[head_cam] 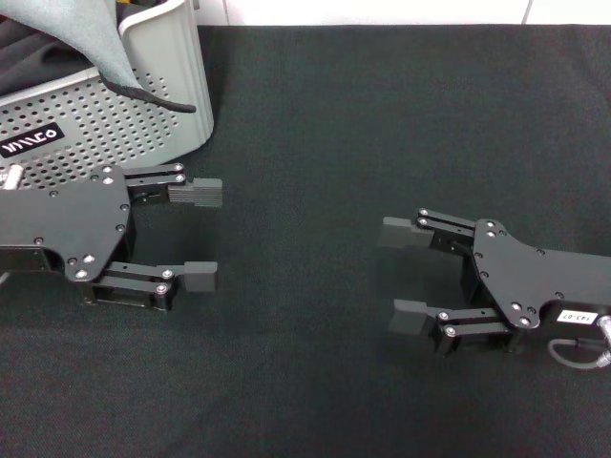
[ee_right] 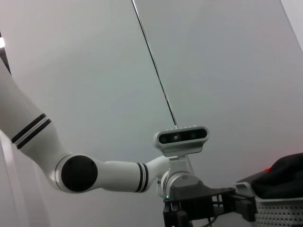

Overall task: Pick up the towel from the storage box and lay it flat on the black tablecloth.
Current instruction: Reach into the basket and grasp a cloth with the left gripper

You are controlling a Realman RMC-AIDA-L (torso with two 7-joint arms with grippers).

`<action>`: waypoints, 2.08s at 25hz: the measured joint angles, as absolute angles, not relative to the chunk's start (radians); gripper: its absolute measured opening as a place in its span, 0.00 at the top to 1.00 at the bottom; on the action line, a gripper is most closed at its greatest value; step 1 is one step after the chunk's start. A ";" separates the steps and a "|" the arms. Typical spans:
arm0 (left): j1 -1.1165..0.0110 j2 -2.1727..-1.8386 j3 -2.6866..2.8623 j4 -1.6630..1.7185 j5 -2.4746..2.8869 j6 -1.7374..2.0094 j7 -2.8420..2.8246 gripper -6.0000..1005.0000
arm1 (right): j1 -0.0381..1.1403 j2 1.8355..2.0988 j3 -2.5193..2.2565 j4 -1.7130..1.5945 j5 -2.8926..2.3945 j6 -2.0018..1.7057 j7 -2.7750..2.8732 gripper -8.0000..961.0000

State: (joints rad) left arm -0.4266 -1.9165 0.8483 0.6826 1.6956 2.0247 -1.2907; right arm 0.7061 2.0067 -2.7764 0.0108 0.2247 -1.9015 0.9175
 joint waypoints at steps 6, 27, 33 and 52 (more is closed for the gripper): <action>-0.429 -1.919 0.848 0.683 1.696 2.025 -1.294 0.17 | 0.699 2.006 -2.776 0.012 0.235 -1.900 0.912 0.10; -0.425 -1.971 0.839 1.245 1.712 1.916 -1.692 0.21 | 0.689 2.008 -2.776 0.012 0.243 -1.851 0.912 0.11; -0.389 -2.061 0.853 1.759 2.002 1.755 -1.740 0.25 | 0.654 2.010 -2.765 0.013 0.263 -1.824 0.899 0.11; -0.335 -2.093 1.018 2.014 2.416 1.480 -1.754 0.46 | 0.617 2.008 -2.726 0.024 0.280 -1.800 0.890 0.11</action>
State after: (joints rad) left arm -0.3350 -2.0926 1.0176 2.0138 2.4160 1.4802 -1.7535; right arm 0.6170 2.0084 -2.7264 0.0243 0.2798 -1.7998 0.8896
